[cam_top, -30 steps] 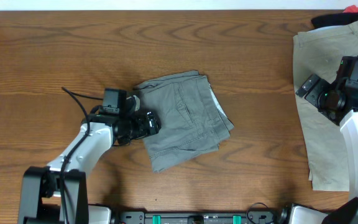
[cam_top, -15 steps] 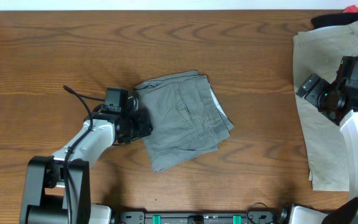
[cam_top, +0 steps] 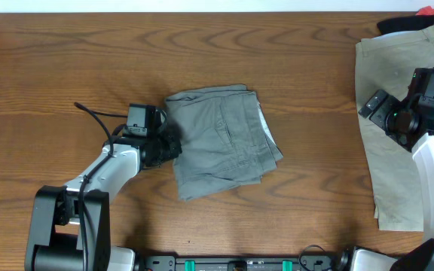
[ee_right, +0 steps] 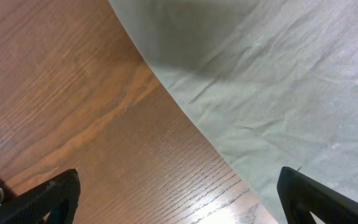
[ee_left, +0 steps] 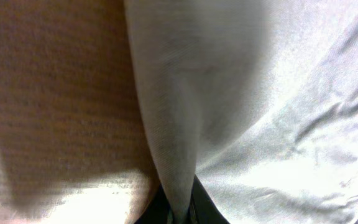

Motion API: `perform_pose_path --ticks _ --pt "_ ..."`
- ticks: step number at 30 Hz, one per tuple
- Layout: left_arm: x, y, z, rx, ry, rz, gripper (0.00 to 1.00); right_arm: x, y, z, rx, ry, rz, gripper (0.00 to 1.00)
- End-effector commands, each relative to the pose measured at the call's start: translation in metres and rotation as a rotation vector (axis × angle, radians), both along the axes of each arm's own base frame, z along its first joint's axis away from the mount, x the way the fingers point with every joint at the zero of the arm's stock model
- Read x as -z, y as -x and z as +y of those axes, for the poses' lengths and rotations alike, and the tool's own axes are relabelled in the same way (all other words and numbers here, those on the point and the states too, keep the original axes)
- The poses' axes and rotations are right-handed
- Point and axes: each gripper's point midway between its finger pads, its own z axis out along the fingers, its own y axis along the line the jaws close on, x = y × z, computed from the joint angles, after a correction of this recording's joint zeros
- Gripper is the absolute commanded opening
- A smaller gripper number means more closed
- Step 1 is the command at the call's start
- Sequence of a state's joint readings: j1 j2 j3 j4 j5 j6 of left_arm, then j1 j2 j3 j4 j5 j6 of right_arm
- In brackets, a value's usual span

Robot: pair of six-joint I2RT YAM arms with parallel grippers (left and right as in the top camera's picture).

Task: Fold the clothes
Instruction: 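Drag the folded grey shorts up-left toward the table's top-left corner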

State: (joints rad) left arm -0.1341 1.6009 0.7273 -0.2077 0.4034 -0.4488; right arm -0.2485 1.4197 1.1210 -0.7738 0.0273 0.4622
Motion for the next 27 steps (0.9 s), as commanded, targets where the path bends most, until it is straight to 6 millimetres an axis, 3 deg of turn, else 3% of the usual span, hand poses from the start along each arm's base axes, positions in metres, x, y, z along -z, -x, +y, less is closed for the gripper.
perform_pose_path --ticks 1,7,15,22,24,27 --pt "0.006 -0.007 0.017 -0.110 -0.039 0.008 0.06 -0.008 0.000 -0.005 0.007 0.020 -0.016 0.99" --pt "0.001 -0.029 0.063 -0.296 -0.066 -0.043 0.06 -0.008 0.000 -0.005 0.007 0.020 -0.016 0.99" --pt "-0.006 -0.041 0.182 -0.720 -0.138 -0.103 0.06 -0.008 0.000 -0.005 0.007 0.020 -0.016 0.99" --pt "-0.010 -0.010 0.279 -1.187 -0.032 -0.084 0.06 -0.008 0.000 -0.005 0.007 0.020 -0.016 0.99" --pt "-0.010 -0.001 0.292 -1.260 0.005 -0.074 0.06 -0.008 0.000 -0.005 0.007 0.020 -0.016 0.99" --pt "-0.009 0.003 0.295 -1.269 0.063 -0.063 0.06 -0.008 0.000 -0.005 0.007 0.020 -0.016 0.99"
